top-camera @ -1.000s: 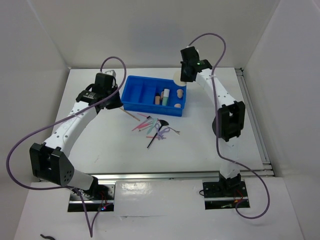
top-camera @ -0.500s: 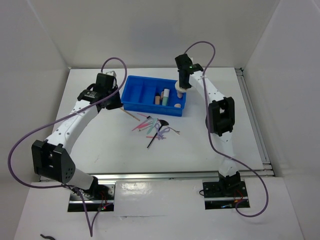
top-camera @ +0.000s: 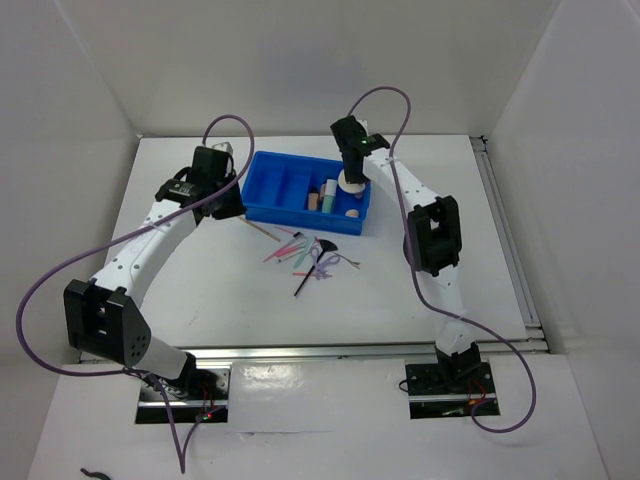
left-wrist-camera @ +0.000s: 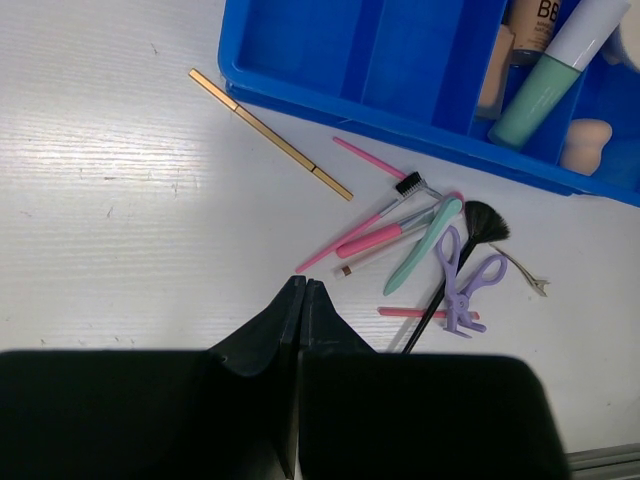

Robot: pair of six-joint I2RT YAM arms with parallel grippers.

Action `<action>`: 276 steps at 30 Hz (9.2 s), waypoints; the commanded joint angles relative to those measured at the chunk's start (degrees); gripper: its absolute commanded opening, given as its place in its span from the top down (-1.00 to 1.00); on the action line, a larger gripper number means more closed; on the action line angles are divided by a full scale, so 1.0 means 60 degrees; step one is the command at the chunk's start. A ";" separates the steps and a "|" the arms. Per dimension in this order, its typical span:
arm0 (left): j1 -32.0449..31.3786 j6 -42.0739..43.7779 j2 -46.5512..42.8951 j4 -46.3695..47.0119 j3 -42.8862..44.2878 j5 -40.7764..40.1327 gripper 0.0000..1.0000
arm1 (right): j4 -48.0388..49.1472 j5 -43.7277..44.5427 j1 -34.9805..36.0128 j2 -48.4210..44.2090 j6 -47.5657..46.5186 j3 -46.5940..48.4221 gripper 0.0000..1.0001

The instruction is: Organize the makeup

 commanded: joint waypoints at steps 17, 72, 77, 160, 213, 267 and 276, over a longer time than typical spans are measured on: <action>0.0040 0.0089 -0.0316 0.0150 0.0099 0.0097 0.79 | -0.0746 0.0722 0.0405 -0.0692 0.0398 -0.0502 1.00; -0.0839 -0.6122 0.3418 0.0823 -0.0239 -0.1894 -0.07 | 0.0794 -0.1563 0.0039 -0.5748 0.0866 -0.4722 0.36; -0.0927 -0.6327 0.4180 0.0910 0.0099 -0.1983 -0.13 | 0.0794 -0.1650 -0.0151 -0.5836 0.0676 -0.4912 0.36; -0.1249 0.2944 0.5819 -0.0273 0.6379 -0.1499 1.00 | 0.0882 -0.1812 -0.0416 -0.6026 0.0588 -0.5483 0.36; 0.0684 0.0997 0.6936 0.1393 0.4862 0.1340 -0.60 | 0.1525 -0.3001 -0.1397 -0.2307 0.1775 -0.4004 -0.50; -0.3725 0.0470 0.5470 0.1380 0.0597 -0.1061 0.03 | 0.1468 -0.3306 -0.1954 -0.6378 0.1482 -0.6304 -0.64; -0.3725 0.0571 0.5194 0.1059 0.0772 -0.1061 0.66 | 0.1468 -0.3306 -0.1954 -0.6291 0.1482 -0.6304 -0.64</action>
